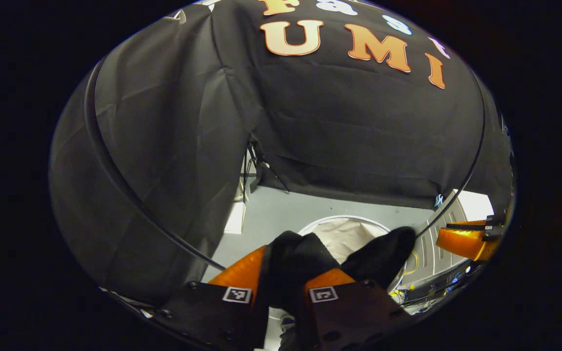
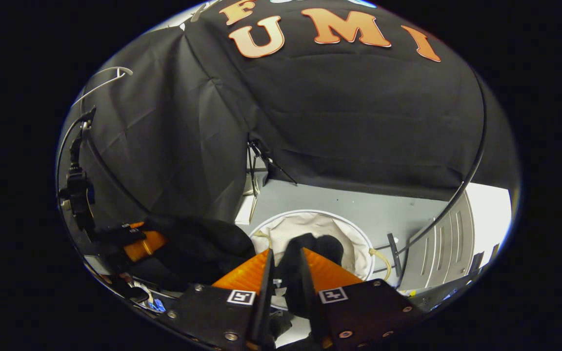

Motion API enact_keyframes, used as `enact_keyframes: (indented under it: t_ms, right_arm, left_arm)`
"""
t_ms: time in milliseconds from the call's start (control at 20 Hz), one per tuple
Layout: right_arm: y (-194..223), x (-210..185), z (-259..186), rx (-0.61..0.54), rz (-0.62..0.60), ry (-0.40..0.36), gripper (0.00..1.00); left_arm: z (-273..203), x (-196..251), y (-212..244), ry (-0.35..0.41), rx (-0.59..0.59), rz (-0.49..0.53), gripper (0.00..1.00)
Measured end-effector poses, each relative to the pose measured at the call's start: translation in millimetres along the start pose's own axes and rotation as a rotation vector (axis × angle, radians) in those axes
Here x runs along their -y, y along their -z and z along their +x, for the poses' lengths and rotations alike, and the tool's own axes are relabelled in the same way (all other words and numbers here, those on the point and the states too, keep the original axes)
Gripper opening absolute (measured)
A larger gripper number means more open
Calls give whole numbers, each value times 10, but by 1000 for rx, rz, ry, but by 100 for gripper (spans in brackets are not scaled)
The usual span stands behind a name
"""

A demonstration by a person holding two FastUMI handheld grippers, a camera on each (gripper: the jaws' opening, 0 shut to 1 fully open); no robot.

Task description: Grasp the clothes on the hanger with both hands and then place them into the laundry hamper below.

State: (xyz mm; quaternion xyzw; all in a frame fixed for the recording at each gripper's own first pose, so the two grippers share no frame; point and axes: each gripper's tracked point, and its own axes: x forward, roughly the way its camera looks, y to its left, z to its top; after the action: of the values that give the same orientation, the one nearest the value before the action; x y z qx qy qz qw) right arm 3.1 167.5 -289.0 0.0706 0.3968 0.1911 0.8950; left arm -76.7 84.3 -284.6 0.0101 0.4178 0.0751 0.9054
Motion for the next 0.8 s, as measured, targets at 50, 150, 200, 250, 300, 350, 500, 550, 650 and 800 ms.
enact_keyframes:
  t_ms: [50, 150, 200, 250, 300, 350, 500, 550, 650, 800]
  right_arm:
    - [1, -3, -38, 3, -6, 3, 39]
    - [32, 2, -59, -8, -9, 2, 67]
    - [79, 7, -40, -14, -7, 3, 71]
    - [110, 32, -28, -21, -6, 10, 82]
    - [127, 47, -20, -30, -7, 19, 86]
    - [128, 54, -21, -35, -5, 21, 92]
    - [117, 62, -45, -26, -1, 33, 94]
    - [111, 56, -57, -25, 1, 34, 94]
    - [137, 56, -85, -27, 7, 37, 94]
    - [144, 40, -132, -15, 9, 42, 94]
  left_arm:
    - [15, 26, 29, 8, -7, 7, 36]
    - [-13, 43, 67, 6, -14, 27, 59]
    - [-34, -25, 95, -10, -17, 33, 72]
    - [-20, -82, 77, -42, -17, 34, 84]
    - [-9, -101, 106, -55, -20, 33, 97]
    - [6, -84, 83, -46, -19, 26, 98]
    - [-60, -55, 31, -39, -1, 26, 99]
    - [-67, -56, 31, -37, 3, 34, 99]
    - [-86, -43, 32, -29, 5, 33, 99]
    - [-135, -22, 10, -21, 21, 17, 99]
